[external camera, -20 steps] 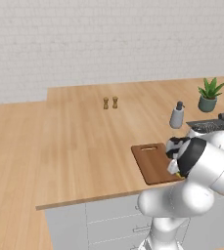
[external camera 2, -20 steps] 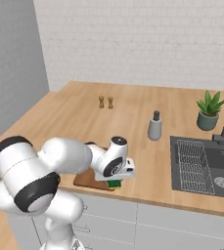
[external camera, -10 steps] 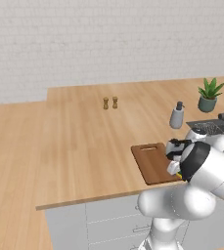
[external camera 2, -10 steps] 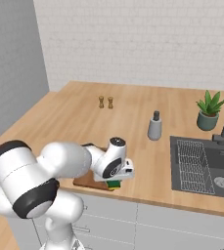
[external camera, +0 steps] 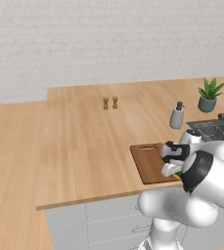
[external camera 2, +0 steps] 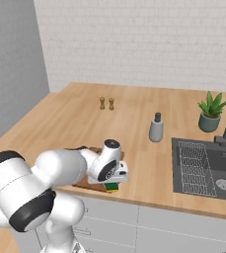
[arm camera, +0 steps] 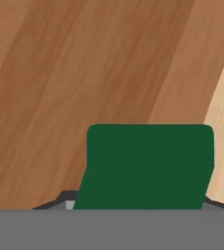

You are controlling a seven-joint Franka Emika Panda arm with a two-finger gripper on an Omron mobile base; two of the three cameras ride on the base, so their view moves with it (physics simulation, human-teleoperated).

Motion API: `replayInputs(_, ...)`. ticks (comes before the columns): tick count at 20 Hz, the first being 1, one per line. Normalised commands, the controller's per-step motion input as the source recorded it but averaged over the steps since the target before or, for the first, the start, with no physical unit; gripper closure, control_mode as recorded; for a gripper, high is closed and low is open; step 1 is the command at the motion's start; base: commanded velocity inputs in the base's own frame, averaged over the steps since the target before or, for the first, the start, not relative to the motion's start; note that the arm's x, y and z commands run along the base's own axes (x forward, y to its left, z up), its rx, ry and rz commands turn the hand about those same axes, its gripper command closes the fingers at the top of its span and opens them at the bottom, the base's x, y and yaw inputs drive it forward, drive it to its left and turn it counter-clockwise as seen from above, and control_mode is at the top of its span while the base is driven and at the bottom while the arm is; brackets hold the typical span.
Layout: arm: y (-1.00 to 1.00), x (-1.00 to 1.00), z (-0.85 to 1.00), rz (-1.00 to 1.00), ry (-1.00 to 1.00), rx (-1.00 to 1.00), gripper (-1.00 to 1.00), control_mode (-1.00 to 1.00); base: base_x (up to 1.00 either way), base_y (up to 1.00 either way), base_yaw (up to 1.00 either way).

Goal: Pick up the sponge from the counter and clean the cutting board by briefly scrubbing or pressing down on the cutting board. Once finished, release the sponge.

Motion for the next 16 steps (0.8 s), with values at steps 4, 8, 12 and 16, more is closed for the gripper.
replayInputs(4, 0.49, -0.09, -0.13, 0.00, -0.01, 0.01, 1.00, -1.00, 0.00, 0.00, 0.00)
replayInputs(8, 0.30, -0.02, 0.04, 0.00, -0.05, 0.01, 1.00, -1.00, 0.00, 0.00, 0.00)
replayInputs(12, 0.14, -0.08, 0.01, 0.00, -0.04, 0.01, 1.00, -1.00, 0.00, 0.00, 0.00)
replayInputs(16, 0.14, -0.14, -0.11, 0.00, -0.02, 0.03, 1.00, -1.00, 0.00, 0.00, 0.00)
